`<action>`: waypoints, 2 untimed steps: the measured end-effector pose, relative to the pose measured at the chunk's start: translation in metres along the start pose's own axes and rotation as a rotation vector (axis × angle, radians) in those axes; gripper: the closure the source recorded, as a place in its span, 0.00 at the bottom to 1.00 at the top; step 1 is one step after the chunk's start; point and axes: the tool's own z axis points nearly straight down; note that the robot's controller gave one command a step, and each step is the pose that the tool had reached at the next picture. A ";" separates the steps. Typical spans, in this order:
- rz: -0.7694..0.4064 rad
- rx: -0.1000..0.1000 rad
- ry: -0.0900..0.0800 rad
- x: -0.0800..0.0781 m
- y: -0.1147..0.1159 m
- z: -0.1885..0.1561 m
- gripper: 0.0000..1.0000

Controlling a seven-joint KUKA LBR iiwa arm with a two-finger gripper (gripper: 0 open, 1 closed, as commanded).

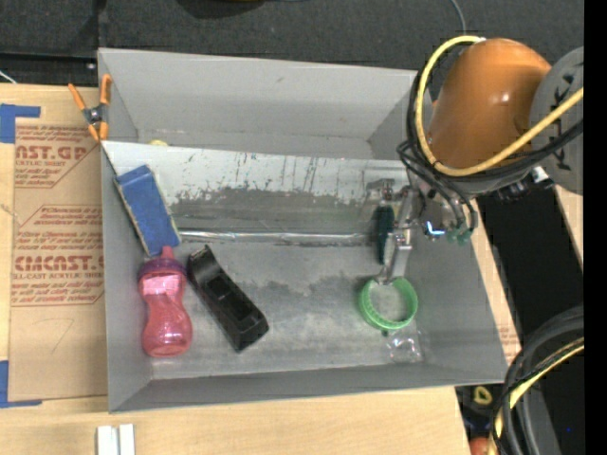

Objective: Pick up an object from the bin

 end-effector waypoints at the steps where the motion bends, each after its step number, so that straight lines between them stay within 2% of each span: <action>1: 0.001 0.000 -0.001 0.000 -0.001 0.000 0.00; 2: 0.013 -0.001 -0.006 0.003 -0.018 0.019 0.00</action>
Offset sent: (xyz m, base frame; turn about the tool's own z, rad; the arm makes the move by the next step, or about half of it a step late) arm -0.0076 -0.0395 -0.0402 0.0324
